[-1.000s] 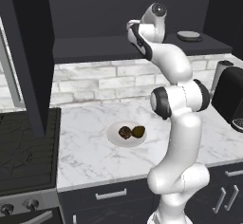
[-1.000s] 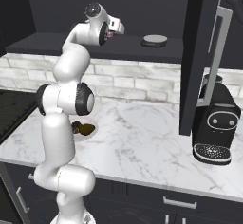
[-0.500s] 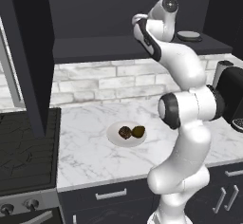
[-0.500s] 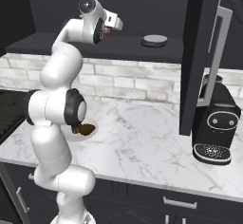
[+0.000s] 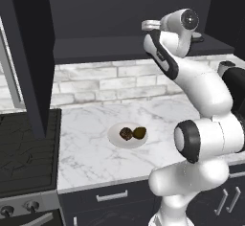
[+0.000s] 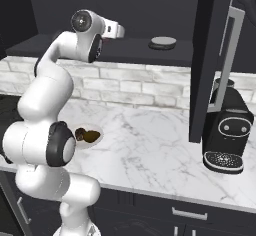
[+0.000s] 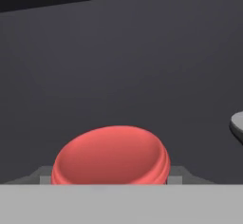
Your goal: Pick the avocado and bread from the counter and place them on the plate. Then pick the jam from the cabinet and place it next to the plate. Lastly close the cabinet door.
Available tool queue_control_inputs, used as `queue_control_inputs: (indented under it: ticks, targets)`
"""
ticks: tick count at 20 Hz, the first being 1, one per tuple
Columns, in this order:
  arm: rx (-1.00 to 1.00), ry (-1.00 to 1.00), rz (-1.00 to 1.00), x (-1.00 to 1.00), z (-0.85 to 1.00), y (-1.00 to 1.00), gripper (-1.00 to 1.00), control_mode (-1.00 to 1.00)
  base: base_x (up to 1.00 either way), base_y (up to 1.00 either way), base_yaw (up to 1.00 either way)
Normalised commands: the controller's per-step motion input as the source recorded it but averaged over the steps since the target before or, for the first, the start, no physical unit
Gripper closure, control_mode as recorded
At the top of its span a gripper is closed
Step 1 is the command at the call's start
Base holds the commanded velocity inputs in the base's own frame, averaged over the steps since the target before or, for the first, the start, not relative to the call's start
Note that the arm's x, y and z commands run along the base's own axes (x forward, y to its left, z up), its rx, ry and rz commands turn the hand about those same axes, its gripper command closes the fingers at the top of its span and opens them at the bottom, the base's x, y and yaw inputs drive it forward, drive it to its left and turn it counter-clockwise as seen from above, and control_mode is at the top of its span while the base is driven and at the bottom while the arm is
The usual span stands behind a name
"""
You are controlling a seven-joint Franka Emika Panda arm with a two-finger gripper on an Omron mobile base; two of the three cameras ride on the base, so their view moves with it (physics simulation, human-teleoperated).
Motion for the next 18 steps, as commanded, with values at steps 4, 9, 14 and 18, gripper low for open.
queue_control_inputs:
  ticks: [4,9,14,18]
  targets:
    - [-0.01,-0.09,0.01,-0.86,0.25,0.01,1.0,-1.0,0.0,0.0,0.0]
    - [-0.03,-0.04,0.04,-0.84,0.26,0.0,1.0,-1.0,0.0,0.0,0.0]
    - [-0.05,-0.04,0.06,-0.81,0.19,0.0,1.0,-1.0,0.0,0.0,0.0]
    - [-0.08,0.0,0.07,-0.75,0.01,0.01,1.0,-1.0,0.0,0.0,0.0]
